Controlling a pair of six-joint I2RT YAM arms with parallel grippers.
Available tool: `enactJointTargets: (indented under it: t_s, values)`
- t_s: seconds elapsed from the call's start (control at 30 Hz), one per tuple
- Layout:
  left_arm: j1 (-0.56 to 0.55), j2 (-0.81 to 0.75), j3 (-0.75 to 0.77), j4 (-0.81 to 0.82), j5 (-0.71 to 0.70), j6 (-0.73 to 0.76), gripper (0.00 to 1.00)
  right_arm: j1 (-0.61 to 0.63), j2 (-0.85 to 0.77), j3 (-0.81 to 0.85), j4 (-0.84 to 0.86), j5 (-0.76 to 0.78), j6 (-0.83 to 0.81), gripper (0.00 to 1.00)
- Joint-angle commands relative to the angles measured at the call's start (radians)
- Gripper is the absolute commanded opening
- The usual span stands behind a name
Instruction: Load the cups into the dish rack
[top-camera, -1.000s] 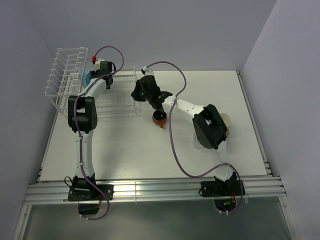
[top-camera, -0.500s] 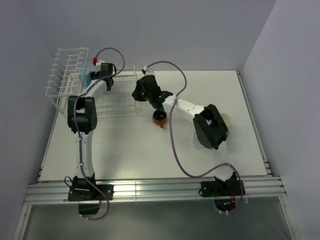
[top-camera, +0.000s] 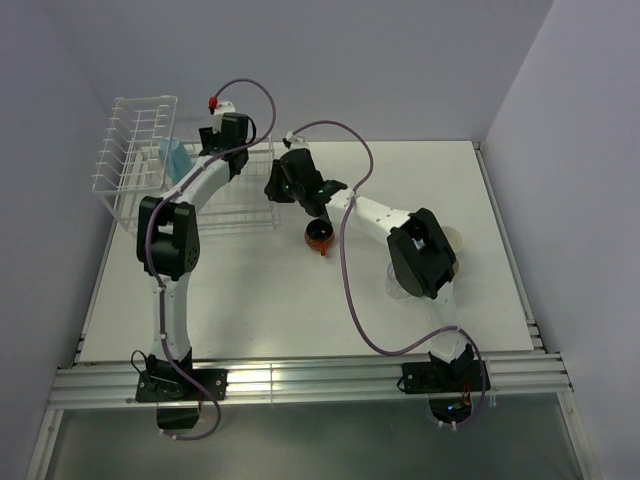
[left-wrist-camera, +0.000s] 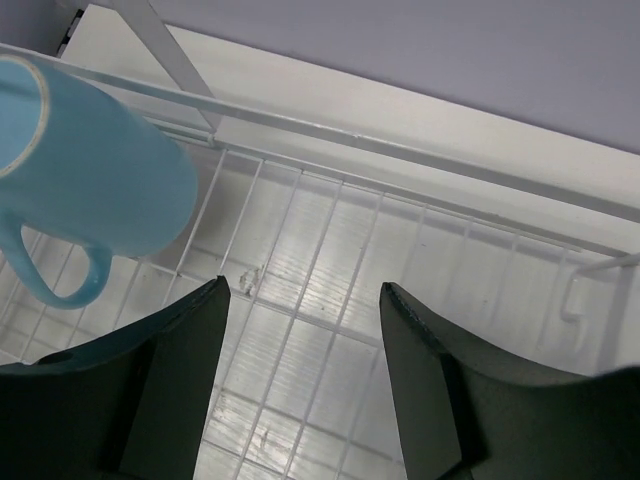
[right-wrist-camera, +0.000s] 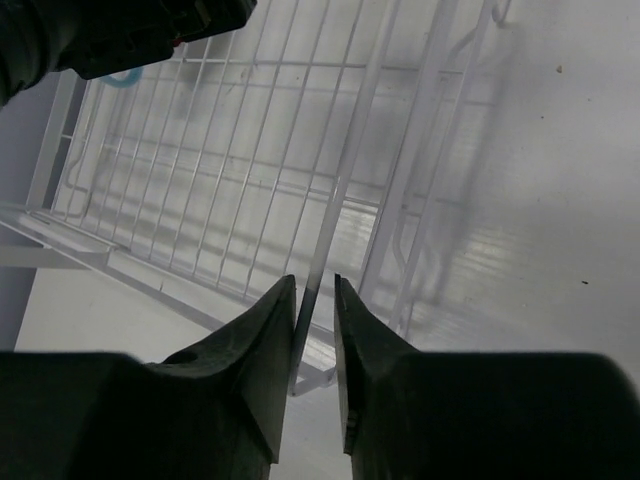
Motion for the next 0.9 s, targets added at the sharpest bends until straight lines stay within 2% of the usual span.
enactJointTargets:
  t_s: [0.0, 0.13, 0.23, 0.63, 0.77, 0.87]
  values:
    - [-0.008, -0.1, 0.004, -0.011, 0.026, -0.048, 0.69, -0.02, -0.055, 0.032, -0.092, -0.004, -0.056, 0.33]
    - [-0.029, -0.164, 0.025, -0.064, 0.054, -0.075, 0.71, -0.017, -0.068, 0.04, -0.092, -0.019, -0.062, 0.51]
    - [-0.04, -0.224, 0.042, -0.112, 0.068, -0.097, 0.71, -0.012, -0.073, 0.062, -0.108, -0.024, -0.064, 0.55]
    - [-0.086, -0.48, 0.027, -0.235, 0.132, -0.14, 0.72, -0.006, -0.183, 0.083, -0.141, -0.013, -0.1, 0.59]
    - [-0.09, -0.613, -0.064, -0.241, 0.166, -0.166, 0.72, -0.006, -0.278, -0.005, -0.154, 0.041, -0.11, 0.58]
    - [-0.094, -0.704, -0.125, -0.265, 0.216, -0.189, 0.72, -0.008, -0.352, -0.046, -0.225, 0.096, -0.125, 0.56]
